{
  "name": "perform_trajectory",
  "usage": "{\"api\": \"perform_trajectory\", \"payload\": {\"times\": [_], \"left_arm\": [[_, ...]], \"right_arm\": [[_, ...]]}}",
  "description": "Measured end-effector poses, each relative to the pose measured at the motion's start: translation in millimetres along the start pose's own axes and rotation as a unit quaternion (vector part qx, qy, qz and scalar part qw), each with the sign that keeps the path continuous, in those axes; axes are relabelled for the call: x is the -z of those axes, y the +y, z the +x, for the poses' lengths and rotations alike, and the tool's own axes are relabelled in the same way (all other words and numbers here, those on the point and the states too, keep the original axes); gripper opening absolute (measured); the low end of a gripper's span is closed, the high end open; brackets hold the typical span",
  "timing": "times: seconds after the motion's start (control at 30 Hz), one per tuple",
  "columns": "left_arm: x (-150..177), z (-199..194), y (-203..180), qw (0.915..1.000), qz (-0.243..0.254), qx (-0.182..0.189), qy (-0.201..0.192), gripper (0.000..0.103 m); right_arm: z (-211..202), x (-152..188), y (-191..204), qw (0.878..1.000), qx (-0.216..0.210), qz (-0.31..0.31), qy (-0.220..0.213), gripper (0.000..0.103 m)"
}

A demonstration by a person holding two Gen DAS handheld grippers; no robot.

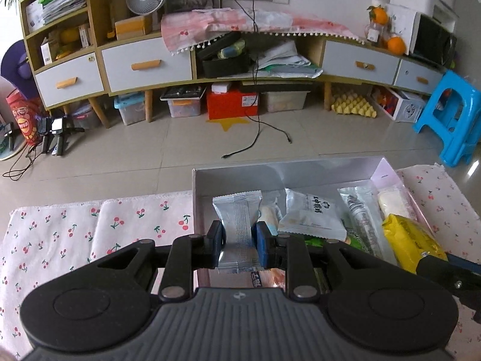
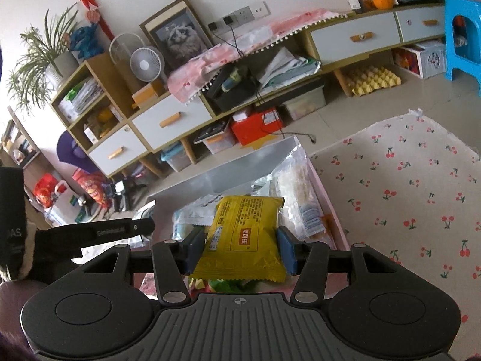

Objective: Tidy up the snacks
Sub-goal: 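Carry both snacks into the pink box and open both tools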

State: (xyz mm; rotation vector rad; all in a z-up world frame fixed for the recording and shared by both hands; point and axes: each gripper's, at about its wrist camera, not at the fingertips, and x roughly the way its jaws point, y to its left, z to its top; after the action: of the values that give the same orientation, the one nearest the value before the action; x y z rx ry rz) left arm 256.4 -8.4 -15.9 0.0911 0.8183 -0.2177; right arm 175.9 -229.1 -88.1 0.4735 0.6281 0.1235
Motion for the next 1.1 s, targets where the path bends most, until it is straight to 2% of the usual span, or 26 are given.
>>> {"api": "perform_trajectory", "payload": {"times": [0.1, 0.17, 0.23, 0.43, 0.5, 0.83, 1.1], "left_arm": [[0, 1, -1, 1.0000, -0.004, 0.000, 0.003, 0.023], [-1, 1, -3, 1.0000, -0.005, -0.002, 0.003, 0.027], [-1, -1, -2, 1.0000, -0.007, -0.004, -0.002, 0.038], [-1, -8, -4, 0.9999, -0.004, -0.006, -0.008, 0.053], [0, -11, -6, 0.9999, -0.001, -0.007, -0.010, 0.055], [9, -33, -11, 0.9999, -0.002, -0.005, -0.013, 0.063], [26, -60, -13, 0.9999, -0.011, 0.000, -0.007, 0.072]], "right_arm": [[2, 2, 0, 1.000, 0.002, 0.001, -0.002, 0.053], [1, 3, 0, 1.000, 0.002, 0.000, -0.013, 0.055], [0, 3, 1, 1.000, 0.005, 0.004, -0.014, 0.067], [-2, 0, -4, 1.000, 0.004, 0.017, -0.009, 0.073], [-3, -1, -7, 1.000, 0.004, 0.023, -0.005, 0.076], [-17, -2, -1, 1.000, -0.003, 0.024, -0.004, 0.078], [-35, 1, 6, 1.000, 0.003, -0.003, 0.010, 0.082]]}}
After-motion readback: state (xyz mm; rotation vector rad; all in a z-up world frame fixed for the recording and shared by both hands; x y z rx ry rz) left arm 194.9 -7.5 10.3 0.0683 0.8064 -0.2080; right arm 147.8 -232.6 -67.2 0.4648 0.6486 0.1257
